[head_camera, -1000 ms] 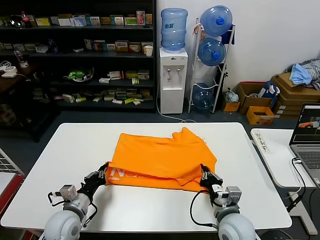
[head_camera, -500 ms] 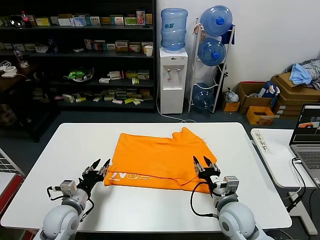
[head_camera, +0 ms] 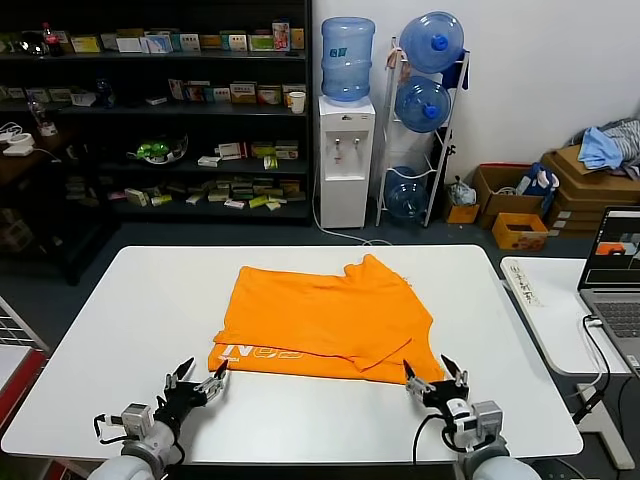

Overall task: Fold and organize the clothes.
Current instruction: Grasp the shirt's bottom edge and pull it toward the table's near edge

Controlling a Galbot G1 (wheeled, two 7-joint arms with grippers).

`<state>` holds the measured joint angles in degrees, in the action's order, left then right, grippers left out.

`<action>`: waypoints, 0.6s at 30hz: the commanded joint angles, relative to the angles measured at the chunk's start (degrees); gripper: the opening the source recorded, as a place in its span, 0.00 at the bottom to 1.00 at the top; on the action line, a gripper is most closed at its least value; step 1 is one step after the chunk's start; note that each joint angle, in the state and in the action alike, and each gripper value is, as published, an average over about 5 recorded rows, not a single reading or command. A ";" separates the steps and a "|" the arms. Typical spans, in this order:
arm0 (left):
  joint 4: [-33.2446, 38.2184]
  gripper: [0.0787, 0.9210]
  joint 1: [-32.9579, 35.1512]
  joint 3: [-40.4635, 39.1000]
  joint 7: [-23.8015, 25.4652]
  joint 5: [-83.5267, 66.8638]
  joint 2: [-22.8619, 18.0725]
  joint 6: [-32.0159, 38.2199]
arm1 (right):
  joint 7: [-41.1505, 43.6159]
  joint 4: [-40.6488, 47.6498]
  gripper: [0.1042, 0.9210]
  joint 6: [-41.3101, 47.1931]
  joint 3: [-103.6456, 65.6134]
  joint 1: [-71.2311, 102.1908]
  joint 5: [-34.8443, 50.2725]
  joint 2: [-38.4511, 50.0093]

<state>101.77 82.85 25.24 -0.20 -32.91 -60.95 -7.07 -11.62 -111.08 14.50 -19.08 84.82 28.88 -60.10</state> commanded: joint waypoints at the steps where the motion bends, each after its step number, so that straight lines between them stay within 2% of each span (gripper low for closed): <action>1: -2.92 0.88 0.15 0.47 1.82 1.47 -0.79 1.74 | 1.63 0.28 0.88 1.68 -2.05 3.76 1.05 -0.23; 13: -1.41 0.88 -0.87 -0.23 1.49 -0.74 -0.28 1.35 | 1.10 -0.14 0.87 2.47 -1.72 2.29 3.62 -0.28; 18: -1.87 0.85 -1.46 -0.84 0.95 -0.67 0.00 0.00 | 0.42 0.35 0.74 3.47 -1.31 1.36 4.81 -0.59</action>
<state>100.35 81.80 24.87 0.78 -33.35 -61.07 -6.14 -10.99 -110.91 17.04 -20.10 86.12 32.27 -60.64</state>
